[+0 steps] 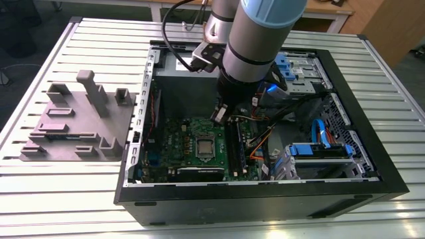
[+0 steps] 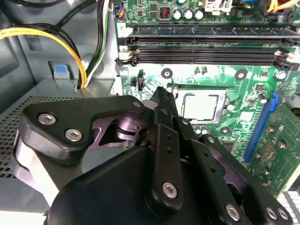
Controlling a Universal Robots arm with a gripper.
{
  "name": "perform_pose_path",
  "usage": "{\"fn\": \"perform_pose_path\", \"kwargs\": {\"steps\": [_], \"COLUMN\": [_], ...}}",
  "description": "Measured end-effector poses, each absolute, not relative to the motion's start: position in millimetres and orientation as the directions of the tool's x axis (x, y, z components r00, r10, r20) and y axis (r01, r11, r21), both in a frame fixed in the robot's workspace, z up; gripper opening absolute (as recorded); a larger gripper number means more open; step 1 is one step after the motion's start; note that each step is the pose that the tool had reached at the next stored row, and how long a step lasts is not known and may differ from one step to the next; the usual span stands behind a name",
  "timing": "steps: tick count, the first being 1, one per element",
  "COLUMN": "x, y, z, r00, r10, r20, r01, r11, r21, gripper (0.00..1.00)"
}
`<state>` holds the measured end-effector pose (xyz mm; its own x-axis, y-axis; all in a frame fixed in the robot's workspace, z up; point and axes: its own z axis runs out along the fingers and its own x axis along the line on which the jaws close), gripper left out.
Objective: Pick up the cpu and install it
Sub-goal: 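Install the first cpu locking lever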
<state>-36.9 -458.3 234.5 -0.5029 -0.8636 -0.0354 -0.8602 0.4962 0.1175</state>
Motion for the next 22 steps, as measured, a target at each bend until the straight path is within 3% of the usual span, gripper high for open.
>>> {"fn": "perform_pose_path", "kwargs": {"steps": [22], "x": [-41.1], "y": [-464.2], "z": [240.2], "r00": [-0.411], "r10": [-0.911], "r20": [-0.042], "r01": [-0.908], "r11": [0.405], "r21": [0.107], "gripper": [0.10]}}
